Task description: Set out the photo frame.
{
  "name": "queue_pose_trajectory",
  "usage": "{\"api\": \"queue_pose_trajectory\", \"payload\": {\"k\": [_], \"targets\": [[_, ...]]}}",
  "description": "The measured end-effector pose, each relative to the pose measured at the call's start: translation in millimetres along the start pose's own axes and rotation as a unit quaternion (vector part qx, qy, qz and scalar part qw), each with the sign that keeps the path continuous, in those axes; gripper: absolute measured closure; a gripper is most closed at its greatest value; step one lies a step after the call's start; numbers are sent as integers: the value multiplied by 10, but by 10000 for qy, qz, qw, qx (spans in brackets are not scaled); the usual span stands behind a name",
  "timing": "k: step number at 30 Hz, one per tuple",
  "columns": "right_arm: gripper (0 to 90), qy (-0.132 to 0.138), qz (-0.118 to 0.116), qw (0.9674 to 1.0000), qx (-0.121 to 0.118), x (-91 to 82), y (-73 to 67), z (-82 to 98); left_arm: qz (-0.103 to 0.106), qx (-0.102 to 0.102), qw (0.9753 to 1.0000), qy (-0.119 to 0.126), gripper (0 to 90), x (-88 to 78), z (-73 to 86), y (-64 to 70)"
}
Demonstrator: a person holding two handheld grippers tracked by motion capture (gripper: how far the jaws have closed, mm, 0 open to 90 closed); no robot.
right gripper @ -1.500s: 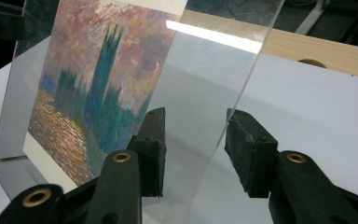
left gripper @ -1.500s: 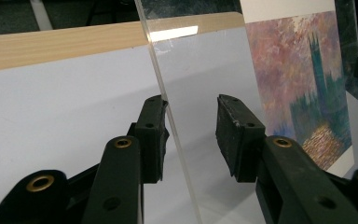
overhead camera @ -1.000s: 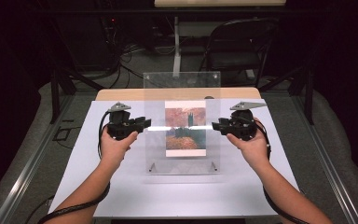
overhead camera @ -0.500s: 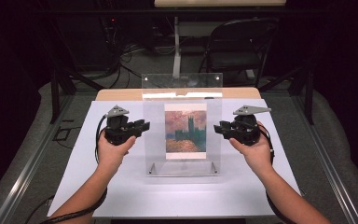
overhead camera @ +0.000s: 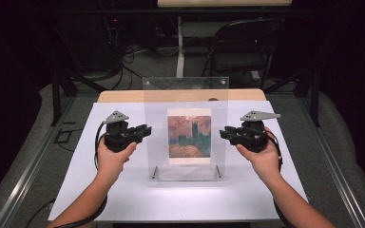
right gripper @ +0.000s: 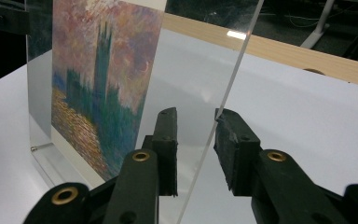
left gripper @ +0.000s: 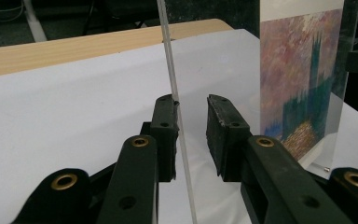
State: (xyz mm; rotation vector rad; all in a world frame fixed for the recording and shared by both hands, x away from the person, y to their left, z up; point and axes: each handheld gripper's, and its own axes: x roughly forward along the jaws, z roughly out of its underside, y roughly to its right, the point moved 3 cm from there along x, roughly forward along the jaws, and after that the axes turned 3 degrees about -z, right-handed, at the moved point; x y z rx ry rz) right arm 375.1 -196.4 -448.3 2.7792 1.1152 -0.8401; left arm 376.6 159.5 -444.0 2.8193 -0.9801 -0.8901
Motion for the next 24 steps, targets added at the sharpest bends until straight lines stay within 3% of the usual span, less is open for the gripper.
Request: {"api": "queue_pose_trajectory", "payload": {"k": [24], "targets": [[728,239,-237,9994,10,-228,-184,177,259,2,9995,195,741,-249,189,159]]}}
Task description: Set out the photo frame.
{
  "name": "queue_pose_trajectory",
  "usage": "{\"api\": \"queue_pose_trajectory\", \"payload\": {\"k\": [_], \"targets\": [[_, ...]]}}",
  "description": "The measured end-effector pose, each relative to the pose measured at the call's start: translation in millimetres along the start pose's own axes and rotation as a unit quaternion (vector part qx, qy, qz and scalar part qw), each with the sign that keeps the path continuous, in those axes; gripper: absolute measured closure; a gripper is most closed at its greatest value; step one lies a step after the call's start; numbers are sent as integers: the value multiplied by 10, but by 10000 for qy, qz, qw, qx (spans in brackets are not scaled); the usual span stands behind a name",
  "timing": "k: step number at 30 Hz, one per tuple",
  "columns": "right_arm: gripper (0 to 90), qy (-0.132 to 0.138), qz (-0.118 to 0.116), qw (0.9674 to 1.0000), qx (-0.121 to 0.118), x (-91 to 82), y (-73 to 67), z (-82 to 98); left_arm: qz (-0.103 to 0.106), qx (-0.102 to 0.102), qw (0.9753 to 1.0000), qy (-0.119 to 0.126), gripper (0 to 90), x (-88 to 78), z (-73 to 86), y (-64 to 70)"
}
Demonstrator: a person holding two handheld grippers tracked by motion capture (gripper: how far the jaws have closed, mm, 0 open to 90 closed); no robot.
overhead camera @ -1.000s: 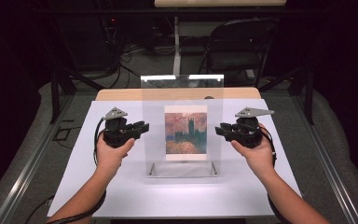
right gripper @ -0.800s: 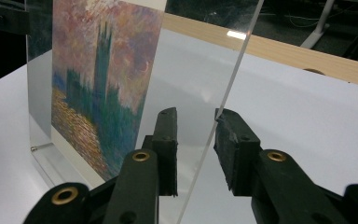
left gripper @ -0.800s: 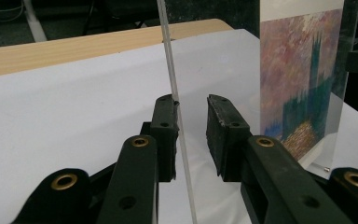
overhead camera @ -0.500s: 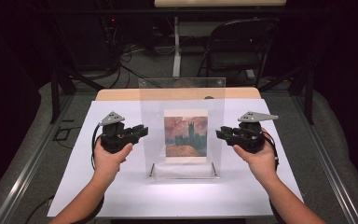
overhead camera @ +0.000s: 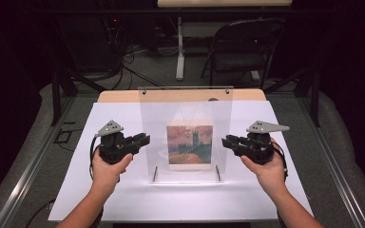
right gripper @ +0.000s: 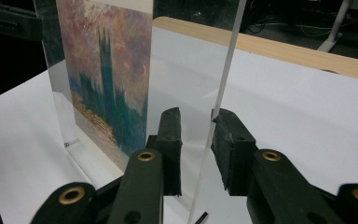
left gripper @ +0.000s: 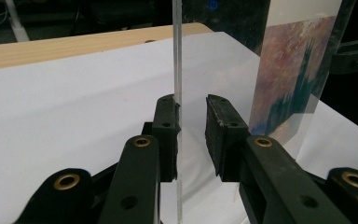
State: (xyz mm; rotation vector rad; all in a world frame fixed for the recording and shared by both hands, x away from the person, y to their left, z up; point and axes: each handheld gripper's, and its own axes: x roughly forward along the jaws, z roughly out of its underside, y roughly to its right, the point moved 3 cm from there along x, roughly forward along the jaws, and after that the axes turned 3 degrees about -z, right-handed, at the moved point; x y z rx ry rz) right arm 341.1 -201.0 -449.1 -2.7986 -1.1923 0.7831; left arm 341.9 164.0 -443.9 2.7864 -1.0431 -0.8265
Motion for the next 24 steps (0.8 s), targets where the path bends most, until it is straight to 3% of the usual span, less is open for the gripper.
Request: {"api": "queue_pose_trajectory", "payload": {"k": [17,24], "targets": [[696,249,-194,9995,-71,-175,-185,188,147,209,9994,236,712,-197,223,161],[558,342,-189,9992,49,-214,-160,246,128,0,9996,268,607,-197,298,117]]}}
